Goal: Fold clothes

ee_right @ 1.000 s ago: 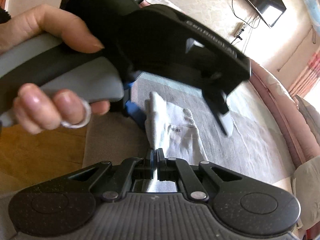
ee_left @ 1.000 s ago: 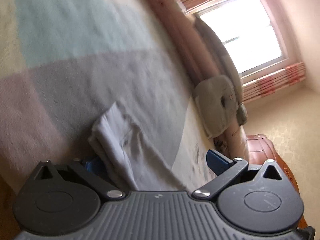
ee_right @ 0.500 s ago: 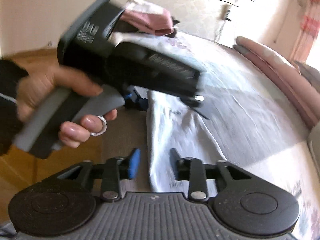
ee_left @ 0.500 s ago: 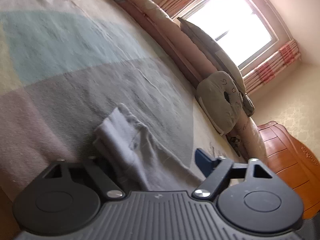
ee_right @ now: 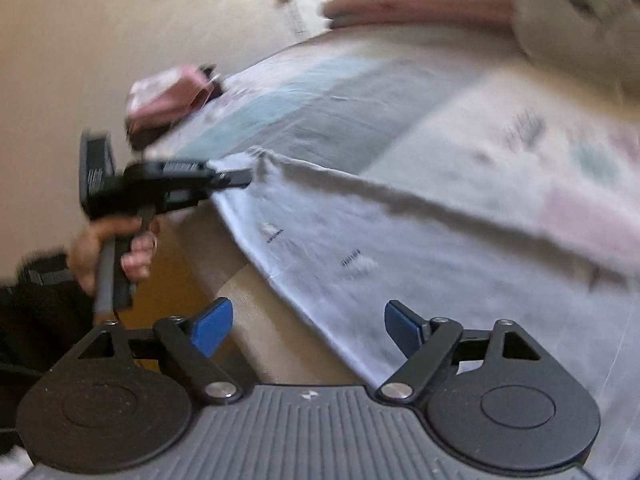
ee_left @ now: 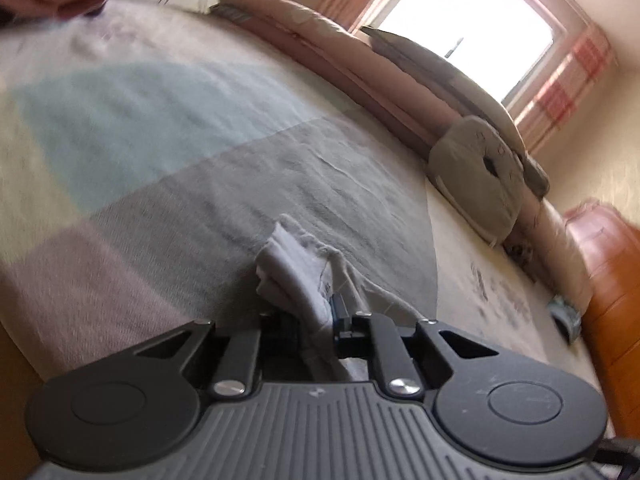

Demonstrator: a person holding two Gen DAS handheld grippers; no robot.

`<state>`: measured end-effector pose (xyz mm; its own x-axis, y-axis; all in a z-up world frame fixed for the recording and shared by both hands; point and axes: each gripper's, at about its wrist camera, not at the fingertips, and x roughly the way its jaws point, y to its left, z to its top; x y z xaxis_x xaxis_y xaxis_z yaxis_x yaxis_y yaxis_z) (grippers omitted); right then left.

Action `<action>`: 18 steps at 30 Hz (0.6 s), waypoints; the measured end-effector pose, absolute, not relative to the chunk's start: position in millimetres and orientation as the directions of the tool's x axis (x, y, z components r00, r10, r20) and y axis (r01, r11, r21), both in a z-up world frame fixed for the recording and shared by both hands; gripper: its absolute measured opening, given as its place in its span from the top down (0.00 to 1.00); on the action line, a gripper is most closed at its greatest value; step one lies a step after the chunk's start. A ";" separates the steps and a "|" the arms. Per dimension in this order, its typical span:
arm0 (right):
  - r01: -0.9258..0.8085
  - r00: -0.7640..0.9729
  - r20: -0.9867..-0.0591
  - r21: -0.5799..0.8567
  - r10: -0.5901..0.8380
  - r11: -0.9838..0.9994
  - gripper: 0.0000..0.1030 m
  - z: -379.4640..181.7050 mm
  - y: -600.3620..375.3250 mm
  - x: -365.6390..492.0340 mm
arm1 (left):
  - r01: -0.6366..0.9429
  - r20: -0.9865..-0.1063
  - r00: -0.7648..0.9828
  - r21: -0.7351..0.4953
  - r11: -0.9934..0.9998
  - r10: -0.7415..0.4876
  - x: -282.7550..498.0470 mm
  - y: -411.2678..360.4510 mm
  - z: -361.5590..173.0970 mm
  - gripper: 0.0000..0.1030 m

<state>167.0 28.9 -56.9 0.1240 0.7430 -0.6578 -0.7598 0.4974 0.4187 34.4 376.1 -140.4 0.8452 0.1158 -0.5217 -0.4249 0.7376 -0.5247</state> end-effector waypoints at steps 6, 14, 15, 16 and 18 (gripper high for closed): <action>-0.542 0.013 -0.546 0.700 0.838 0.465 0.00 -78.6 34.8 214.9 | -0.385 -0.483 0.867 -0.495 0.779 0.122 28.9 366.1 -122.8 0.88; -0.325 -0.001 -0.480 0.830 0.877 0.454 0.00 -86.7 83.7 258.8 | -0.322 -0.432 0.897 -0.498 0.805 0.091 26.3 357.0 -108.4 0.89; -0.304 0.000 -0.488 0.832 0.873 0.465 0.00 -88.5 89.8 262.8 | -0.315 -0.426 0.900 -0.499 0.807 0.087 26.2 356.7 -106.9 0.89; -0.295 0.002 -0.498 0.829 0.867 0.476 0.00 -90.4 96.5 266.1 | -0.308 -0.421 0.903 -0.501 0.809 0.083 26.1 356.3 -105.3 0.89; -0.298 0.004 -0.520 0.815 0.854 0.497 0.00 -94.2 110.4 271.1 | -0.300 -0.415 0.907 -0.507 0.808 0.076 26.4 356.2 -103.9 0.89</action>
<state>271.1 110.4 -94.2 0.0035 0.8544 -0.5196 -0.2982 0.4969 0.8150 26.4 356.2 -103.9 0.9065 0.0763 -0.4152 -0.3001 0.8082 -0.5067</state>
